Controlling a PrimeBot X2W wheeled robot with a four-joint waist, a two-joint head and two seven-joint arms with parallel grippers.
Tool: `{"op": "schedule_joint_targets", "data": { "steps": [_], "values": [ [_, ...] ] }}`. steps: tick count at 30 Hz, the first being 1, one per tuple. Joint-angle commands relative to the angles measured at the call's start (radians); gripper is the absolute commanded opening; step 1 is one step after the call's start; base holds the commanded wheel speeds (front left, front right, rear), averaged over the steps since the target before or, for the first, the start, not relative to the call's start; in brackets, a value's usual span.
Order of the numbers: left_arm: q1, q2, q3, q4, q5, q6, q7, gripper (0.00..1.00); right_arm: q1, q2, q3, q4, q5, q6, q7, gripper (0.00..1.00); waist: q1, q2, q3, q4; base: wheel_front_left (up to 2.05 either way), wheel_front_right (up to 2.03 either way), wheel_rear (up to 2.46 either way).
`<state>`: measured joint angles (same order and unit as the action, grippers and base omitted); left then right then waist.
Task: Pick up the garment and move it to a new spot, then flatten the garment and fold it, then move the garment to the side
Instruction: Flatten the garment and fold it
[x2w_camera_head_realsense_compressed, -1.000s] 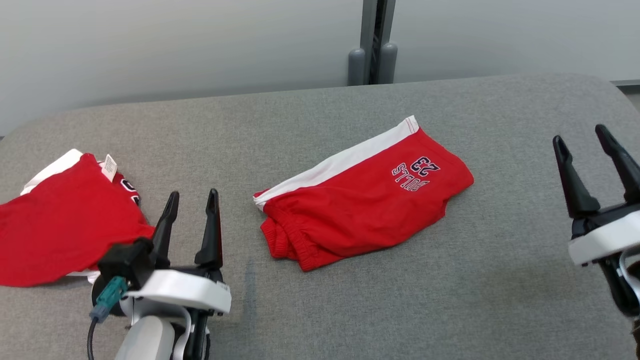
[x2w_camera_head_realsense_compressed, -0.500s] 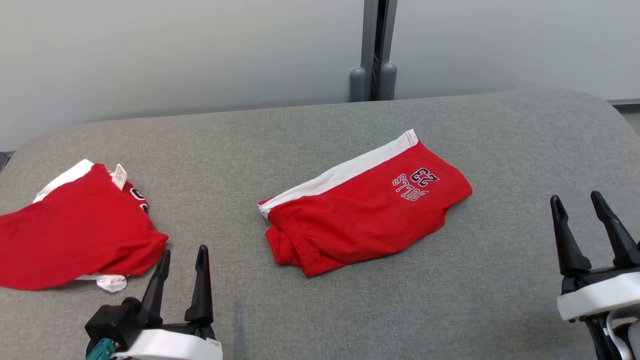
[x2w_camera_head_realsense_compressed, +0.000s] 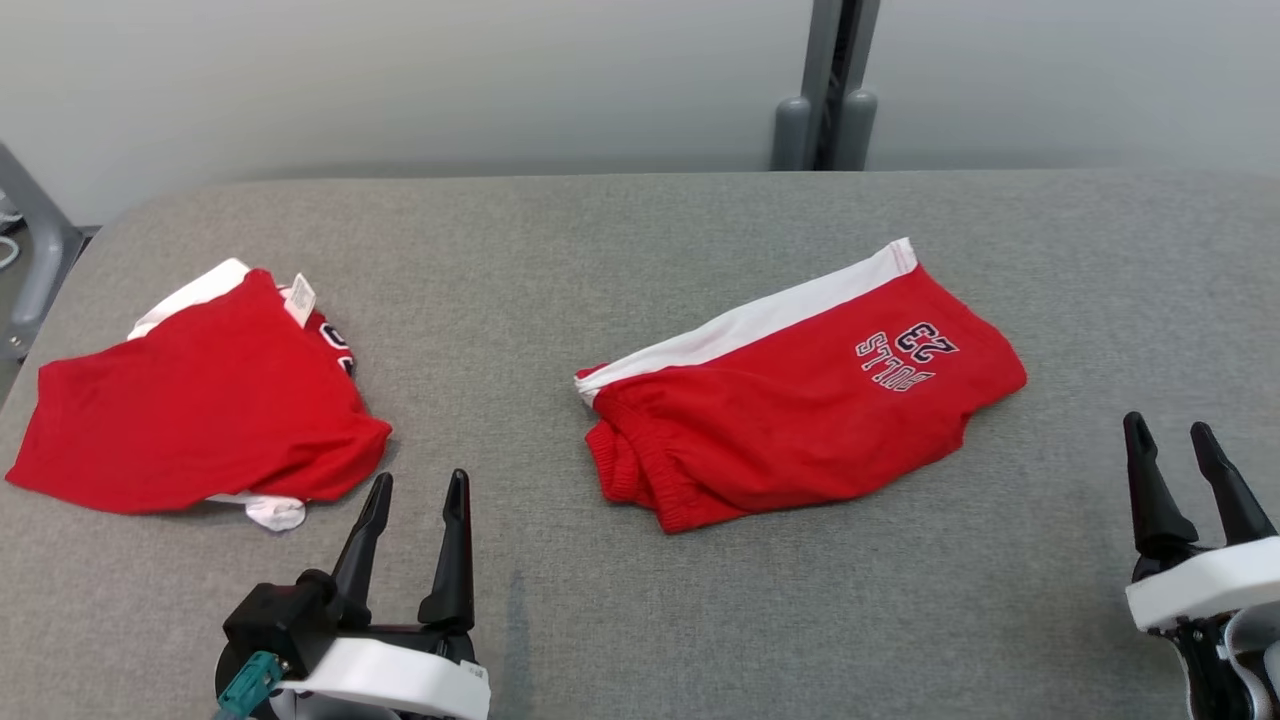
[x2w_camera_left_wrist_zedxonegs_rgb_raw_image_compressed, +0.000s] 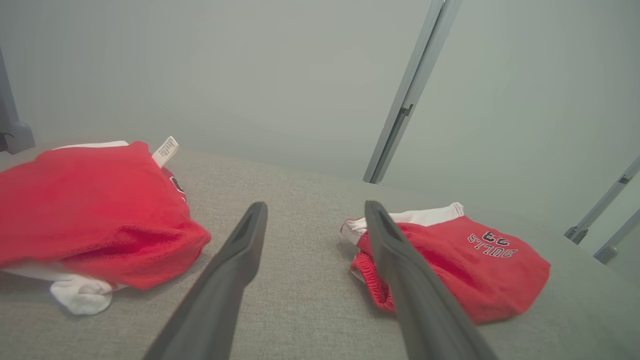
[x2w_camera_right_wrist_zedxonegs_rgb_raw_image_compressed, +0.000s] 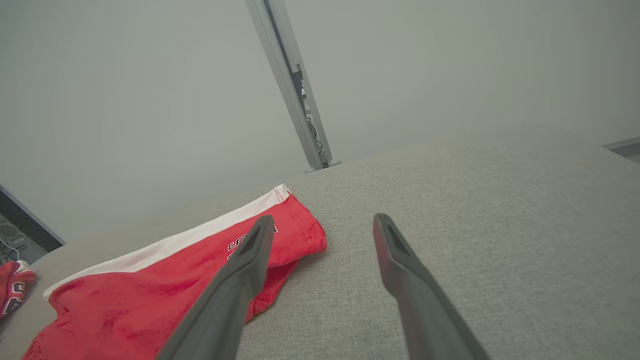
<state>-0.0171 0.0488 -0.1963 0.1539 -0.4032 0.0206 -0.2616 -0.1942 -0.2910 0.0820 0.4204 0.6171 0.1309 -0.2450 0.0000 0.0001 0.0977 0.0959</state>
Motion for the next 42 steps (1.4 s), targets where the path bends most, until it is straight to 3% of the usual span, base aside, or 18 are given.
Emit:
{"op": "schedule_joint_targets", "data": {
  "steps": [1, 7, 17, 28, 39, 41, 42],
  "values": [
    [-0.020, 0.004, -0.003, -0.004, 0.008, 0.006, -0.004, 1.00, -0.024, -0.003, 0.000, 0.017, 0.035, 0.000, 0.011, 1.00, 0.0000, -0.0001, 0.029, 0.033, 0.00, 0.00, 0.00],
    [-0.042, 0.004, 0.016, -0.002, 0.027, 0.024, -0.004, 1.00, -0.102, -0.013, -0.015, 0.115, 0.306, 0.000, 0.100, 1.00, 0.0000, -0.0001, 0.074, 0.111, 0.00, 0.00, 0.00],
    [-0.058, 0.003, 0.008, -0.024, 0.014, 0.023, -0.004, 1.00, -0.189, -0.053, -0.020, 0.226, 0.583, 0.000, 0.258, 1.00, 0.0000, -0.0001, 0.123, 0.201, 0.00, 0.00, 0.00],
    [-0.072, 0.003, -0.067, -0.037, -0.003, 0.050, -0.004, 1.00, -0.295, -0.077, 0.031, 0.411, 0.613, 0.000, 0.331, 1.00, 0.0000, -0.0001, 0.173, 0.249, 0.00, 0.00, 0.00],
    [-0.088, 0.004, -0.067, -0.051, -0.009, 0.060, -0.004, 1.00, -0.376, -0.064, 0.104, 0.466, 0.614, 0.001, 0.387, 1.00, 0.0000, -0.0001, 0.200, 0.266, 0.00, 0.00, 0.00],
    [-0.091, 0.004, -0.069, -0.052, -0.012, 0.062, -0.004, 1.00, -0.384, -0.062, 0.123, 0.458, 0.612, 0.001, 0.393, 0.46, 0.0000, -0.0001, 0.203, 0.266, 0.00, 0.00, 0.00],
    [-0.092, 0.004, -0.070, -0.052, -0.012, 0.063, -0.004, 1.00, -0.387, -0.062, 0.133, 0.448, 0.611, 0.001, 0.394, 0.12, 0.0000, -0.0001, 0.204, 0.266, 0.00, 0.00, 0.00]
  ]
}}
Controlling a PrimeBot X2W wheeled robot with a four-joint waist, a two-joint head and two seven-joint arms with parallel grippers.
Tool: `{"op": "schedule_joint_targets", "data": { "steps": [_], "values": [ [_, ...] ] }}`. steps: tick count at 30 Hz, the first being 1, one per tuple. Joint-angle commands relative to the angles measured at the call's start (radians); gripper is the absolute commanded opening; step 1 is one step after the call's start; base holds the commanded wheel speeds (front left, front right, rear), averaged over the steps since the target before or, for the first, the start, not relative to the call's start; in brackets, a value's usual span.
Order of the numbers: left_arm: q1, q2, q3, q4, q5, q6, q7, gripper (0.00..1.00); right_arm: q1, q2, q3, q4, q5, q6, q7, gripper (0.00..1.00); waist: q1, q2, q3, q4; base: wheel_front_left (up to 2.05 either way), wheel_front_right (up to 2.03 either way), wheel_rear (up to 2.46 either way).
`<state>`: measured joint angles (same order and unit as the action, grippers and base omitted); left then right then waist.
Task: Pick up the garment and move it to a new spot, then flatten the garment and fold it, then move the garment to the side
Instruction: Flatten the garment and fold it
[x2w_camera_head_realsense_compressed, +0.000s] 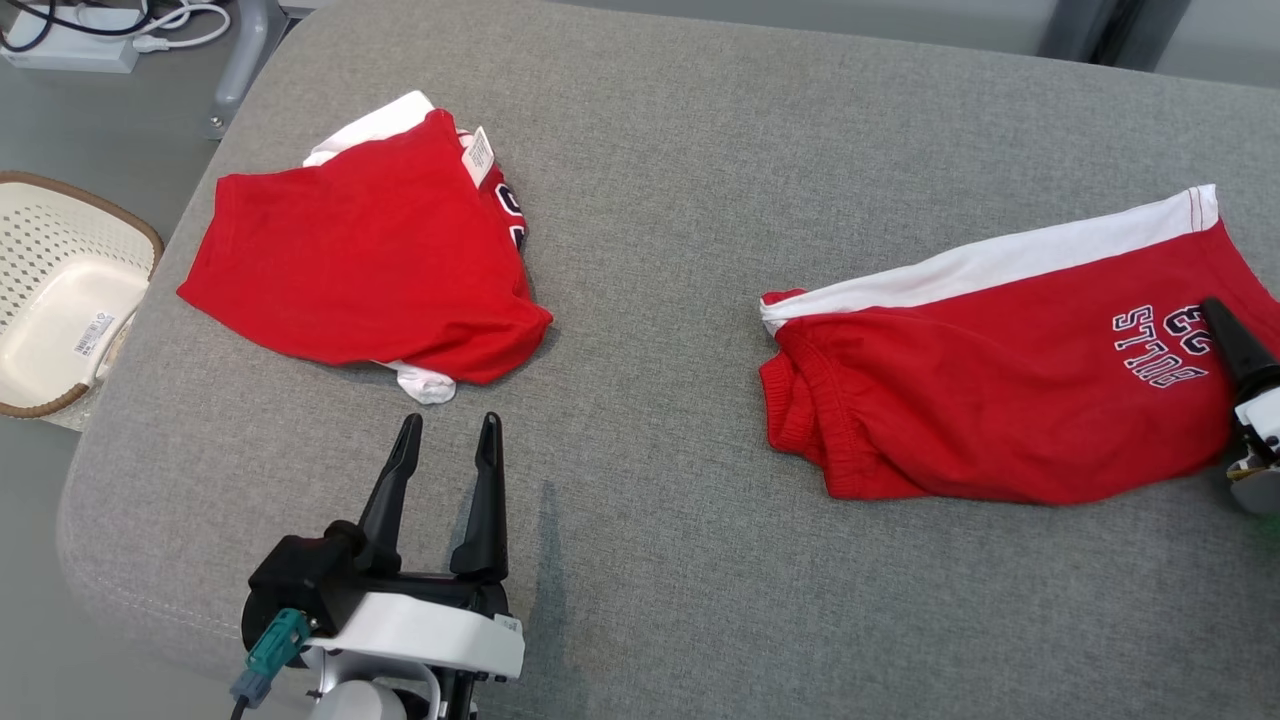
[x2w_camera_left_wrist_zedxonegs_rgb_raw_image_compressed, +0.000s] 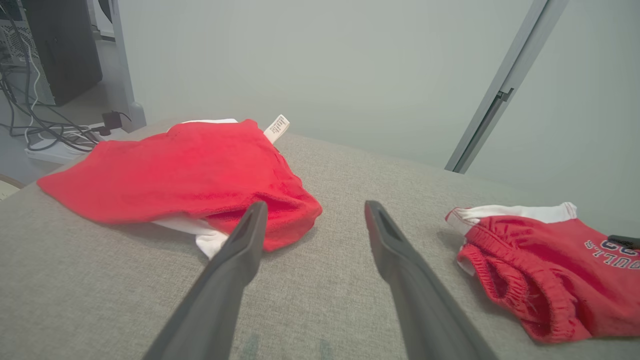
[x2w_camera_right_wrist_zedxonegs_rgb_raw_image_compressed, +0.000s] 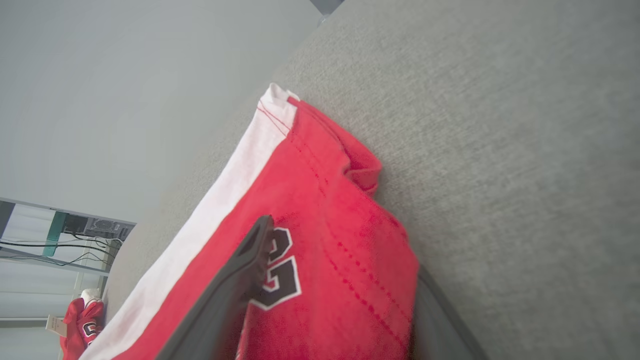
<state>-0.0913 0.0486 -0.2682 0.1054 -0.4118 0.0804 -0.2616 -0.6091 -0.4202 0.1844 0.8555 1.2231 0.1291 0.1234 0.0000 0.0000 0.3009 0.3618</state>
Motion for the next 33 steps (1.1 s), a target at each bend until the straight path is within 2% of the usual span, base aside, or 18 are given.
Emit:
{"op": "schedule_joint_targets", "data": {
  "steps": [1, 11, 24, 33],
  "values": [
    [-0.019, 0.004, 0.000, -0.004, -0.003, 0.005, -0.004, 1.00, 0.026, 0.064, 0.038, 0.004, 0.006, 0.003, 0.020, 0.00, 0.0000, 0.0000, 0.001, 0.000, 0.00, 0.00, 0.00],
    [-0.022, 0.004, 0.008, 0.018, -0.014, -0.001, -0.004, 1.00, 0.054, 0.038, 0.021, -0.061, 0.084, 0.002, -0.080, 0.00, 0.0000, 0.0000, -0.026, -0.029, 0.00, 0.00, 0.00],
    [0.004, 0.004, 0.018, 0.041, -0.021, -0.018, -0.004, 1.00, 0.192, 0.007, -0.048, -0.121, 0.206, 0.002, -0.207, 0.00, 0.0000, 0.0000, -0.115, -0.130, 0.00, 0.00, 0.00],
    [0.015, 0.004, 0.027, 0.050, -0.022, -0.026, -0.004, 1.00, 0.276, -0.014, -0.082, -0.068, 0.215, 0.002, -0.296, 0.00, 0.0000, 0.0000, -0.155, -0.178, 0.00, 0.00, 0.00]
  ]
}}
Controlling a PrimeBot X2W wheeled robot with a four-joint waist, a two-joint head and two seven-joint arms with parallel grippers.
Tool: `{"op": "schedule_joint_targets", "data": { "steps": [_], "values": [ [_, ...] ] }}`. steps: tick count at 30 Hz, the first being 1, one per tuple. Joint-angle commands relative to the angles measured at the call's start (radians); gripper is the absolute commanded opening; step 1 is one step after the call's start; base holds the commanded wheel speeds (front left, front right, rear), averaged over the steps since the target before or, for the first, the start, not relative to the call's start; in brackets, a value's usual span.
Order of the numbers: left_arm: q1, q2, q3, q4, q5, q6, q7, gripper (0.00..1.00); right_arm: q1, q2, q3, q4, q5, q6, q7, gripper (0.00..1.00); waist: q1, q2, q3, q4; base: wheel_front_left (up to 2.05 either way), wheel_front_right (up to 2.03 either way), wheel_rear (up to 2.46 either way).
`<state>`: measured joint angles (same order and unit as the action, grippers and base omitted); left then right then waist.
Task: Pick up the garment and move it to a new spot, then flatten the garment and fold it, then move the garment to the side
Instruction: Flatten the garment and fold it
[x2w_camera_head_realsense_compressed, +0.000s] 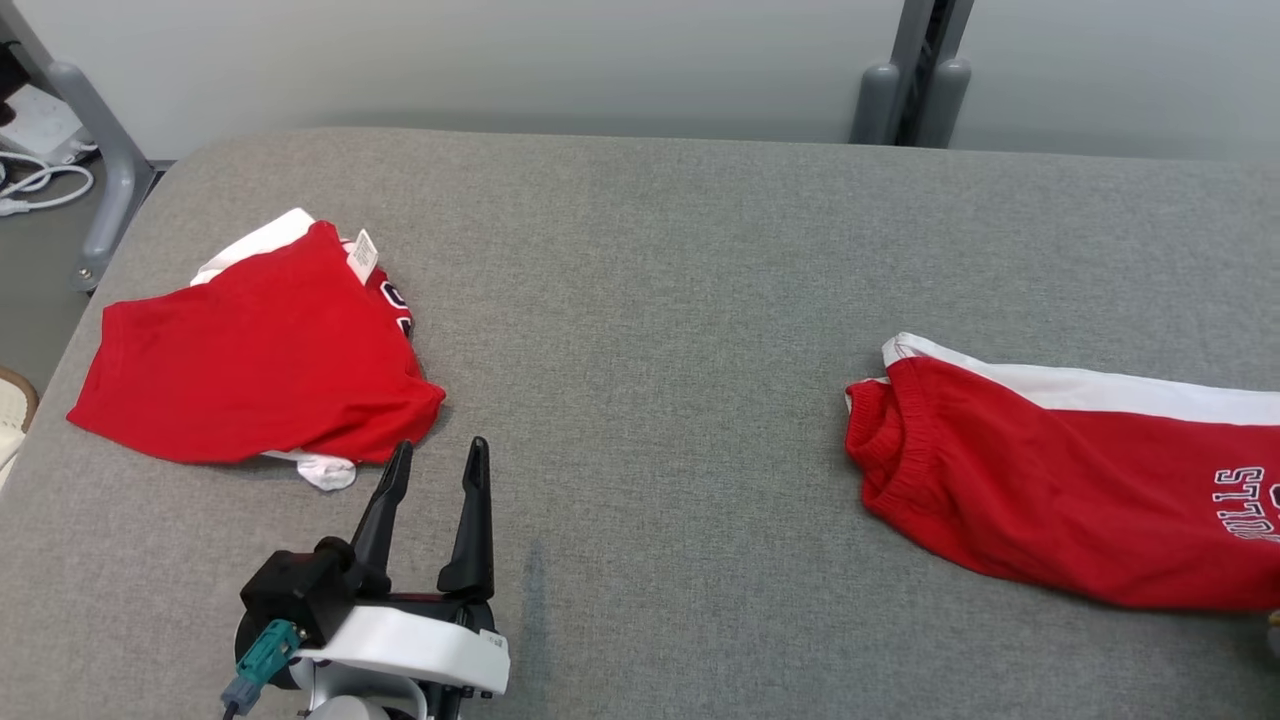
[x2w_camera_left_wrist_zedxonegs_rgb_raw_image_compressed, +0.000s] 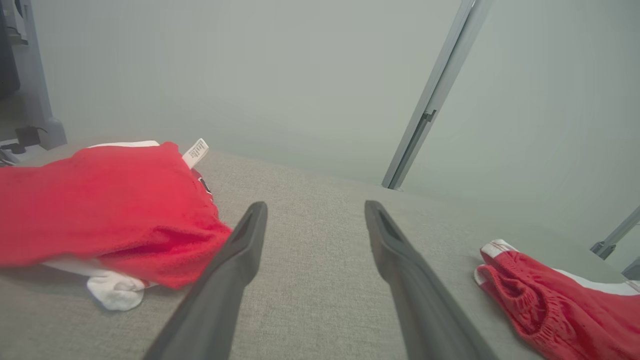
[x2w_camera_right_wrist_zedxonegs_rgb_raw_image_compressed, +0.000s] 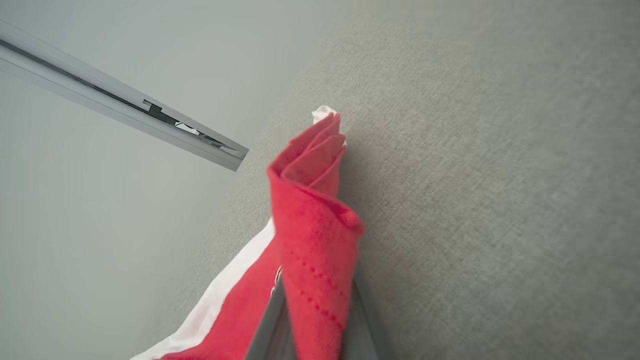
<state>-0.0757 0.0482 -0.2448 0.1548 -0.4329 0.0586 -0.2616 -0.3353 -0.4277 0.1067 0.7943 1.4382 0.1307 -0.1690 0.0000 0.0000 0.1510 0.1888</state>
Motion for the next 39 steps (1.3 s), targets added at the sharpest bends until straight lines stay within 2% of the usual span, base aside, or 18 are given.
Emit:
{"op": "schedule_joint_targets", "data": {
  "steps": [1, 6, 11, 13, 20, 26, 33, 34, 35, 39],
  "values": [
    [-0.001, 0.005, 0.003, 0.003, 0.000, -0.005, -0.004, 1.00, 0.003, -0.010, 0.005, 0.007, -0.014, 0.000, -0.011, 0.00, 0.0000, 0.0000, -0.008, -0.008, 0.00, 0.00, 0.00],
    [0.001, 0.005, 0.009, 0.012, 0.002, -0.007, -0.004, 1.00, -0.037, 0.006, 0.039, 0.009, -0.046, 0.000, -0.035, 0.00, 0.0000, 0.0000, -0.024, -0.020, 0.00, 0.00, 0.00],
    [0.013, 0.005, 0.020, 0.019, 0.005, -0.009, -0.004, 1.00, -0.056, 0.031, 0.121, -0.104, -0.103, 0.000, -0.062, 0.00, 0.0000, 0.0000, -0.052, -0.015, 0.00, 0.00, 0.00],
    [0.021, 0.005, 0.036, 0.009, -0.061, -0.002, -0.004, 1.00, -0.058, 0.038, 0.151, -0.149, -0.116, 0.000, -0.068, 0.00, 0.0000, 0.0000, -0.059, -0.008, 0.00, 0.00, 0.00],
    [0.025, 0.004, 0.055, 0.005, -0.093, 0.000, -0.004, 1.00, -0.040, 0.071, 0.272, -0.275, -0.142, 0.000, -0.071, 0.00, 0.0000, 0.0000, -0.073, 0.025, 0.00, 0.00, 0.00],
    [0.029, 0.004, 0.059, 0.012, -0.103, -0.009, -0.004, 1.00, -0.026, 0.102, 0.367, -0.230, -0.166, 0.000, -0.067, 0.00, 0.0000, 0.0000, -0.075, 0.059, 0.00, 0.00, 0.00],
    [0.042, 0.004, 0.057, 0.012, -0.108, -0.011, -0.004, 1.00, -0.036, 0.130, 0.433, -0.150, -0.158, 0.000, -0.067, 0.00, 0.0000, 0.0000, -0.070, 0.081, 0.00, 0.00, 0.00],
    [0.042, 0.005, 0.057, 0.013, -0.108, -0.011, -0.004, 1.00, -0.039, 0.130, 0.439, -0.138, -0.161, 0.000, -0.070, 0.27, 0.0000, 0.0000, -0.069, 0.082, 0.00, 0.00, 0.00],
    [0.043, 0.004, 0.057, 0.014, -0.109, -0.010, -0.004, 1.00, -0.044, 0.132, 0.444, -0.130, -0.166, 0.000, -0.073, 1.00, 0.0000, 0.0000, -0.069, 0.083, 0.00, 0.00, 0.00],
    [0.045, 0.004, 0.059, 0.015, -0.111, -0.008, -0.004, 1.00, -0.056, 0.148, 0.468, -0.134, -0.173, 0.000, -0.080, 1.00, 0.0000, 0.0000, -0.070, 0.081, 0.00, 0.00, 0.00]
  ]
}}
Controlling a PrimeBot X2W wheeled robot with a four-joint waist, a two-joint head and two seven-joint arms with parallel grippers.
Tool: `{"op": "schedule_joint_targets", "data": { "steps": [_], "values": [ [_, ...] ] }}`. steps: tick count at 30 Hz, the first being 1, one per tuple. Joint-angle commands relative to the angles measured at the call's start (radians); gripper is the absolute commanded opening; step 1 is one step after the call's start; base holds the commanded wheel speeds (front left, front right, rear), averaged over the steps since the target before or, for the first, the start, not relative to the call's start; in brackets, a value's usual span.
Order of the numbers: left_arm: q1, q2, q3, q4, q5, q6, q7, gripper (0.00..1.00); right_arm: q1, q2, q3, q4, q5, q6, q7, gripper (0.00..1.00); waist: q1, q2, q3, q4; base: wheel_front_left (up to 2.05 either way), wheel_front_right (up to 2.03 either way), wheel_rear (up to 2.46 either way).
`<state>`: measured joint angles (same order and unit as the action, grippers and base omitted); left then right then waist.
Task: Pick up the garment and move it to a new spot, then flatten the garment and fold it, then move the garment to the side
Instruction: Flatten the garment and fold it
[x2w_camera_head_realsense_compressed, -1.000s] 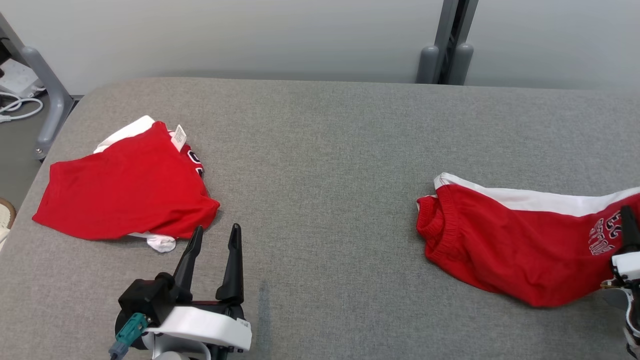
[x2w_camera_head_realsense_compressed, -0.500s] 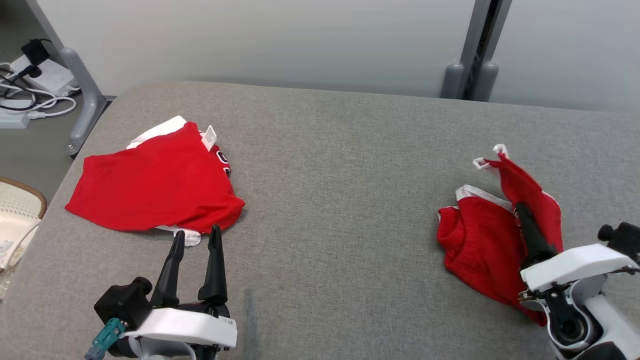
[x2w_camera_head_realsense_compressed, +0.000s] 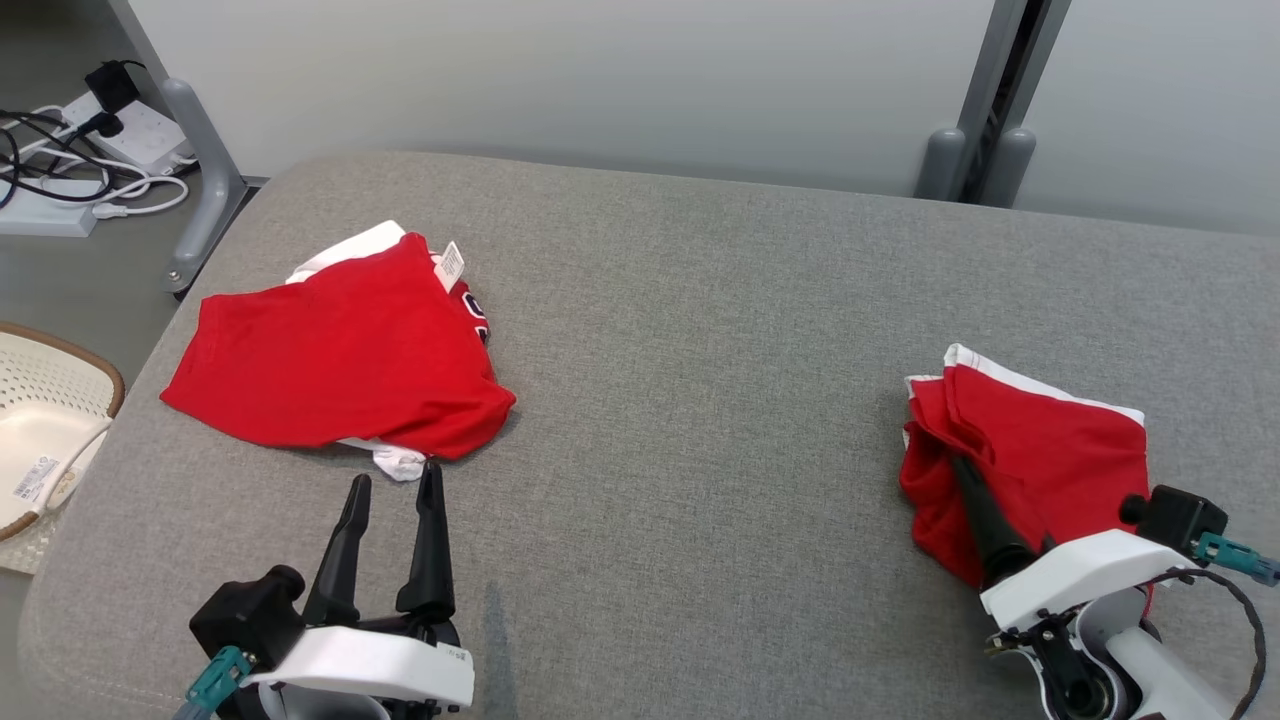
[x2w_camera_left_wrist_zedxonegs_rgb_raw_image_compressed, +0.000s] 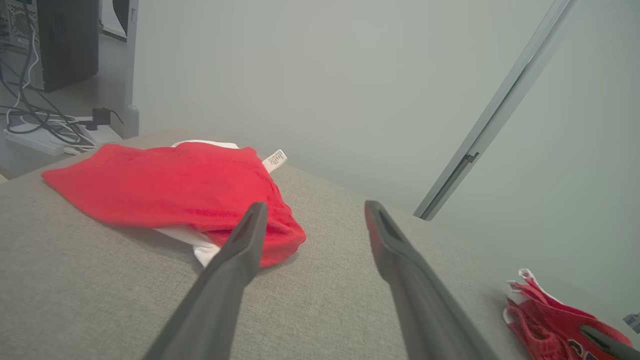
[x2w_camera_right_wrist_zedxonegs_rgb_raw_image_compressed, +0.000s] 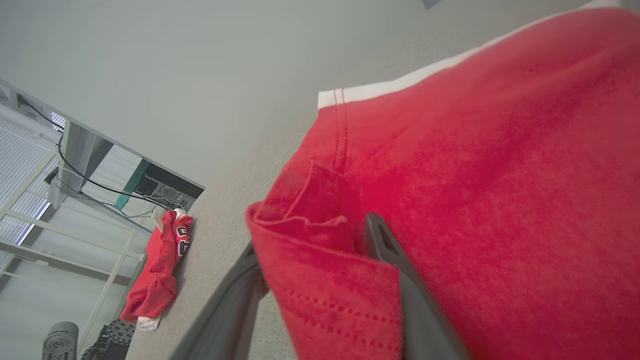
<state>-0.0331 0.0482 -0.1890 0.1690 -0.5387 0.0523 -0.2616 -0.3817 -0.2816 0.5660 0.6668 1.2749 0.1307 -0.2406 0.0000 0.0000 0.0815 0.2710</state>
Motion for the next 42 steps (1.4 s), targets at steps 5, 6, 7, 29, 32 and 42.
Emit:
{"op": "schedule_joint_targets", "data": {
  "steps": [5, 6, 7, 29, 32, 42],
  "values": [
    [0.003, 0.004, 0.002, 0.005, -0.008, 0.002, -0.004, 1.00, -0.002, 0.014, 0.039, -0.038, -0.017, 0.000, -0.016, 1.00, 0.0000, 0.0000, -0.004, -0.009, 0.00, 0.00, 0.00],
    [0.003, 0.004, 0.002, 0.006, -0.010, 0.002, -0.004, 1.00, 0.003, 0.018, 0.049, -0.046, -0.018, 0.000, -0.016, 1.00, 0.0000, 0.0000, -0.004, -0.011, 0.00, 0.00, 0.00],
    [0.003, 0.004, 0.002, 0.006, -0.011, 0.002, -0.004, 1.00, 0.006, 0.022, 0.059, -0.053, -0.019, 0.000, -0.016, 1.00, 0.0000, 0.0000, -0.003, -0.014, 0.00, 0.00, 0.00],
    [-0.002, 0.004, 0.020, 0.006, -0.009, 0.003, -0.004, 1.00, -0.001, 0.081, 0.246, -0.171, -0.001, 0.000, 0.041, 1.00, 0.0000, 0.0000, -0.018, -0.065, 0.00, 0.00, 0.00],
    [-0.001, 0.004, 0.028, -0.003, -0.008, -0.001, -0.004, 1.00, -0.024, 0.053, 0.229, -0.210, -0.014, 0.000, 0.022, 1.00, 0.0000, 0.0000, -0.027, -0.097, 0.00, 0.00, 0.00],
    [-0.018, 0.004, 0.043, -0.034, -0.010, -0.011, -0.004, 1.00, -0.093, -0.149, 0.098, -0.281, -0.299, 0.000, -0.026, 1.00, 0.0000, 0.0000, -0.032, -0.229, 0.00, 0.00, 0.00]
  ]
}}
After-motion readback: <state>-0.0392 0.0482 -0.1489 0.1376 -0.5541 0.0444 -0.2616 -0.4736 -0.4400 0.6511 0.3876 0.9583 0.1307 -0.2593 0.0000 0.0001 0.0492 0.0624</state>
